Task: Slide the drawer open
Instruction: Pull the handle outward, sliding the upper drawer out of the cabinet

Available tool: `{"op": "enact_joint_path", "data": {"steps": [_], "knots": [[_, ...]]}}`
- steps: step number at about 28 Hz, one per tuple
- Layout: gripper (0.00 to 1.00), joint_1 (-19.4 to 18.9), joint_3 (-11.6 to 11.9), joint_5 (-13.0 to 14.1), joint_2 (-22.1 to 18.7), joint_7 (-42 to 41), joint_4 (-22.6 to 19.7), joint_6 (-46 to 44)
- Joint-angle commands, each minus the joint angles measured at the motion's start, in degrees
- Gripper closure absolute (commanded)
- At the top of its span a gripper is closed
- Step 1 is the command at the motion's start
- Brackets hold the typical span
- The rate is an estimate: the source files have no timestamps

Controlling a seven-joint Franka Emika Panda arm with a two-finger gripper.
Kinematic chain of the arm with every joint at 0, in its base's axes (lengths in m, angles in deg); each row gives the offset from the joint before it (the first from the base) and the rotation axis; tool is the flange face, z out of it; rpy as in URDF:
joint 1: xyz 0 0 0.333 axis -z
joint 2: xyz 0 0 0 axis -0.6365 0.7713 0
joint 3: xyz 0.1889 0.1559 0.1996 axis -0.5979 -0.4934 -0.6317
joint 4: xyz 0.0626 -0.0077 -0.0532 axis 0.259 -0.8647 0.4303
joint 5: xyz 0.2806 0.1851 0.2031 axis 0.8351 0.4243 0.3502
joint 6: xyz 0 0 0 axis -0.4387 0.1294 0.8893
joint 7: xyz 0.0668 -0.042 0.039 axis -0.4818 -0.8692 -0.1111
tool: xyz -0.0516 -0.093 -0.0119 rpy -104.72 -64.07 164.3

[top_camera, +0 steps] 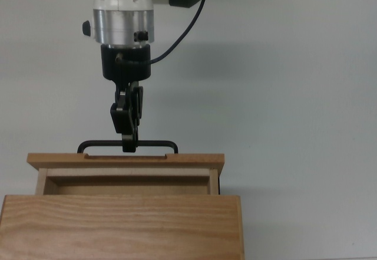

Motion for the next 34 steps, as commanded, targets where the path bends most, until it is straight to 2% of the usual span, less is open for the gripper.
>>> {"op": "enact_joint_path", "data": {"steps": [1,8,20,34], "knots": [[1.0,0.1,0.2,0.5,-5.8,0.1,-4.8,-4.3],[1.0,0.1,0.2,0.5,-8.1,-0.3,-6.6,-7.7],[1.0,0.1,0.2,0.3,-7.8,-3.3,-8.3,-8.1],[1.0,0.7,0.2,0.3,-12.7,-4.3,-8.1,-23.9]]}}
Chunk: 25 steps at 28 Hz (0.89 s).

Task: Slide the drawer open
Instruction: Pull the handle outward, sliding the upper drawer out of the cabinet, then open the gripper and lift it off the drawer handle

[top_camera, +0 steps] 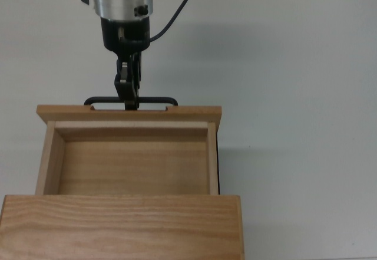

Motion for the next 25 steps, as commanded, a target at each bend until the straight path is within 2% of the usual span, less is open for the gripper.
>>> {"op": "enact_joint_path", "data": {"steps": [1,19,25], "knots": [[1.0,0.2,0.2,0.4,-4.4,-1.9,-2.3,-7.8],[1.0,0.6,0.3,0.5,-8.3,-5.2,-1.6,-22.9],[1.0,1.1,0.3,0.7,-8.6,-5.1,1.1,-28.8]]}}
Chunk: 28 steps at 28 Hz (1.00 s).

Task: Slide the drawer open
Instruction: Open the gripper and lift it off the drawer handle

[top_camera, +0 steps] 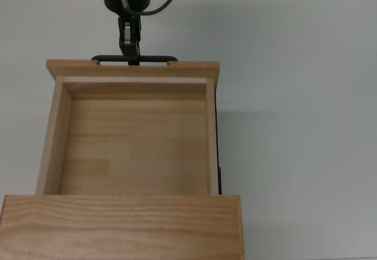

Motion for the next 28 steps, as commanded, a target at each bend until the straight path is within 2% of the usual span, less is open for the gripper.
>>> {"op": "enact_joint_path", "data": {"steps": [1,5,12,14,15,17,18,21,25,28], "knots": [[1.0,0.8,0.2,0.7,-1.7,-1.6,1.2,-6.1],[1.0,0.9,0.3,1.0,-1.8,-1.5,3.5,-10.4],[1.0,1.2,0.3,1.1,-1.6,-1.7,4.9,-11.0],[0.83,1.3,0.2,1.0,-1.8,-2.5,4.9,-11.3],[0.67,1.3,0.2,1.0,-1.9,-3.2,5.0,-11.7],[0.19,1.3,0.2,1.0,-1.9,-4.0,5.0,-12.2],[0.0,1.3,0.2,0.8,-1.9,-4.4,5.0,-13.1],[0.0,1.2,-0.2,0.3,-2.0,-6.4,5.0,-14.3],[0.0,1.0,-0.5,0.2,-2.2,-13.6,5.0,-14.9],[0.0,0.5,-0.6,0.3,-2.5,-24.1,5.1,-16.8]]}}
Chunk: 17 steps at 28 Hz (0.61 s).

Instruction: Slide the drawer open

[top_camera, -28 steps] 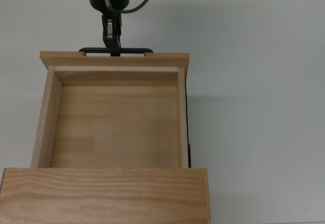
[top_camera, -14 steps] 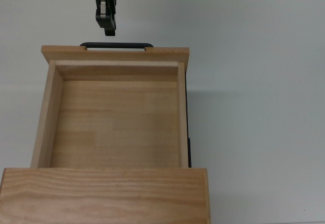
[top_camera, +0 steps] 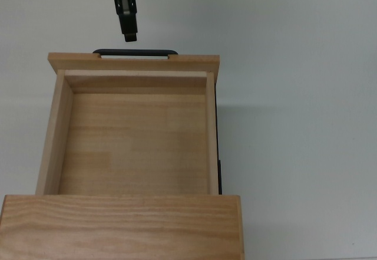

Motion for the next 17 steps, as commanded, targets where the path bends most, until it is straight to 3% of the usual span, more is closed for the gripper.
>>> {"op": "enact_joint_path", "data": {"steps": [1,17], "knots": [[0.0,-0.6,-0.1,0.3,-1.3,-13.5,0.0,-3.6],[0.0,-0.6,-0.7,0.1,-1.3,-53.5,0.0,-9.4]]}}
